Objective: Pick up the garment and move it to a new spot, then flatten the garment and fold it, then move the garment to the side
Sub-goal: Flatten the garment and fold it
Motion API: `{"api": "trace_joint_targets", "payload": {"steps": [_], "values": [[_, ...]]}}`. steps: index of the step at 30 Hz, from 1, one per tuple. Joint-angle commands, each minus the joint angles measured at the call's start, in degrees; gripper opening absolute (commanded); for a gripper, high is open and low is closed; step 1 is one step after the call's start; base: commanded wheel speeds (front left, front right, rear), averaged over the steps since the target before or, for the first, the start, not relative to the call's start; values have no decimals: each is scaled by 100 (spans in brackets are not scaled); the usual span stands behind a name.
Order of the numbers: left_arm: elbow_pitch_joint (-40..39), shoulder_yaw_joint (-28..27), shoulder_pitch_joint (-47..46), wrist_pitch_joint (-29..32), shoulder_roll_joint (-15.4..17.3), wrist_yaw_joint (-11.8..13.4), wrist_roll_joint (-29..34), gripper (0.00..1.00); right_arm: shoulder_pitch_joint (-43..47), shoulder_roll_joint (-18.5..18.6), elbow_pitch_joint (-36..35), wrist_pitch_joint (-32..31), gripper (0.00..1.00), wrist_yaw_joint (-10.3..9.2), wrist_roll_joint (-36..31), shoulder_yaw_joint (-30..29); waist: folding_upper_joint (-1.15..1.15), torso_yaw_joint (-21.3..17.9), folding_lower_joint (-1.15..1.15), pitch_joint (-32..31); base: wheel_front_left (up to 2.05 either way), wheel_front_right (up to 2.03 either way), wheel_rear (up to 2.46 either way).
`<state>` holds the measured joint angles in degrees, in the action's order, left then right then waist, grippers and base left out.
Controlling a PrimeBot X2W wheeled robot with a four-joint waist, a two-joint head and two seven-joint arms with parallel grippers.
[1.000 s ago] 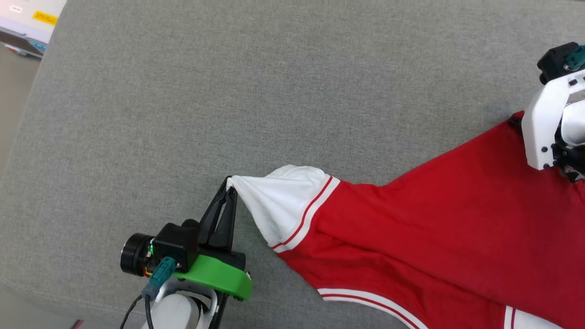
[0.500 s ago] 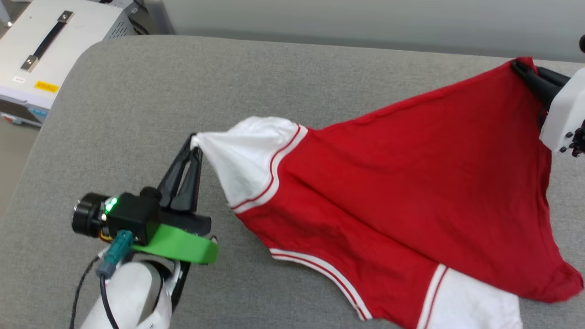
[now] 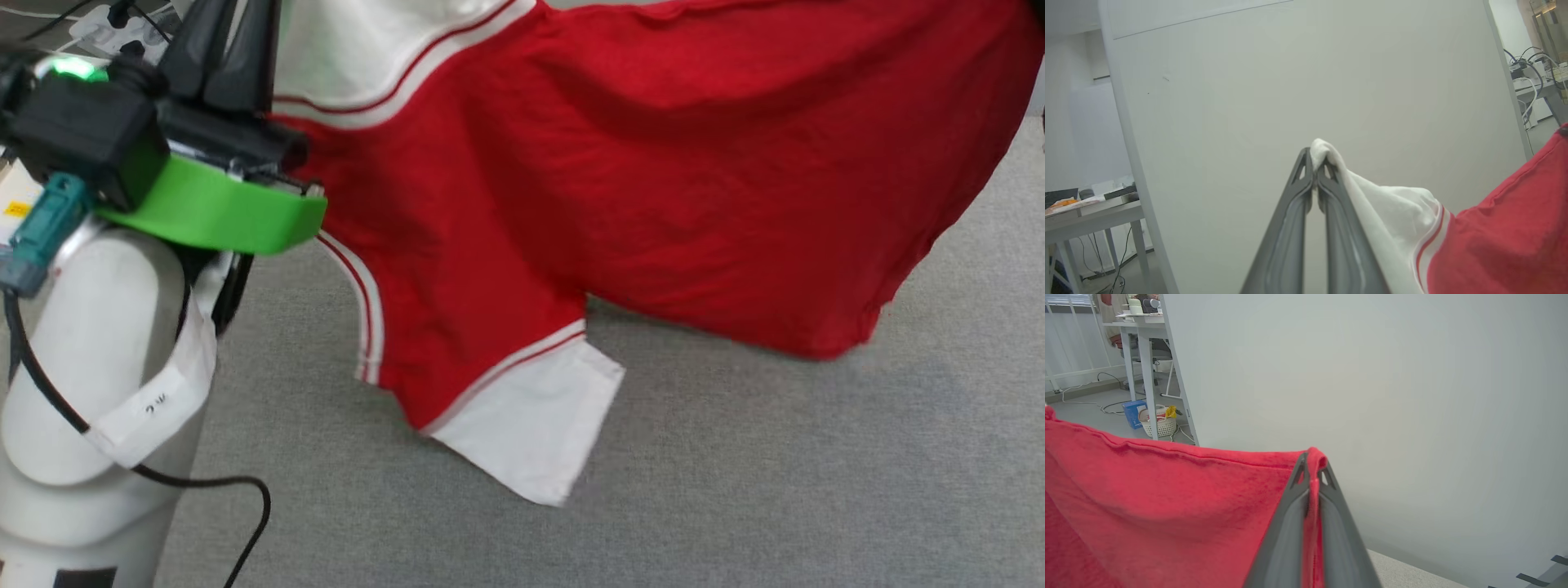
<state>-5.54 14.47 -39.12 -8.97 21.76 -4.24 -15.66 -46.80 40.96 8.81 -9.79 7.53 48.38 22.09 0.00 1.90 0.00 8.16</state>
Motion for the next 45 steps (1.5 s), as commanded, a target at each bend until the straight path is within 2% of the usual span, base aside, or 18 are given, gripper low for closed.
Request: {"api": "trace_joint_targets", "payload": {"steps": [1, 8, 9, 13, 21, 33, 39, 45], "values": [[45, 30, -283, 50, 55, -58, 19, 0, -101, -69, -104, -6, 0, -4, -61, -99, 0, -45, 0, 51, 0, 0, 0], [398, 245, -1496, 187, -38, -206, -101, 0, -304, -268, -453, -271, 0, -4, -364, -633, 0, -116, 0, 339, 0, 0, 0], [615, 317, -1982, 231, -40, -242, -136, 0, -483, -349, -506, -402, 0, -4, -512, -770, 0, -151, 0, 572, 0, 0, 0], [983, 402, -2750, 303, -40, -284, -272, 0, -977, -481, -408, -577, 0, -4, -721, -882, 0, -225, 0, 1012, 0, 0, 0], [2073, 719, -4628, 267, -29, -320, -426, 0, -2619, -757, 512, -565, 0, -4, -1371, -928, 0, -292, 0, 1840, 0, 0, 0], [3794, 1179, -6929, -265, -27, -324, -754, 0, -4798, -1062, 2117, 213, 0, -4, -2015, -506, 0, -342, 0, 2431, 0, 0, 0], [4280, 1430, -7391, -489, 63, -324, -954, 0, -5362, -1103, 2726, 553, 0, -4, -2067, -153, 0, -315, 0, 2656, 0, 0, 0], [4577, 1707, -7119, -585, 146, -325, -1124, 0, -5283, -1169, 3179, 799, 0, -4, -1846, 307, 0, -254, 0, 2787, 0, 0, 0]]}}
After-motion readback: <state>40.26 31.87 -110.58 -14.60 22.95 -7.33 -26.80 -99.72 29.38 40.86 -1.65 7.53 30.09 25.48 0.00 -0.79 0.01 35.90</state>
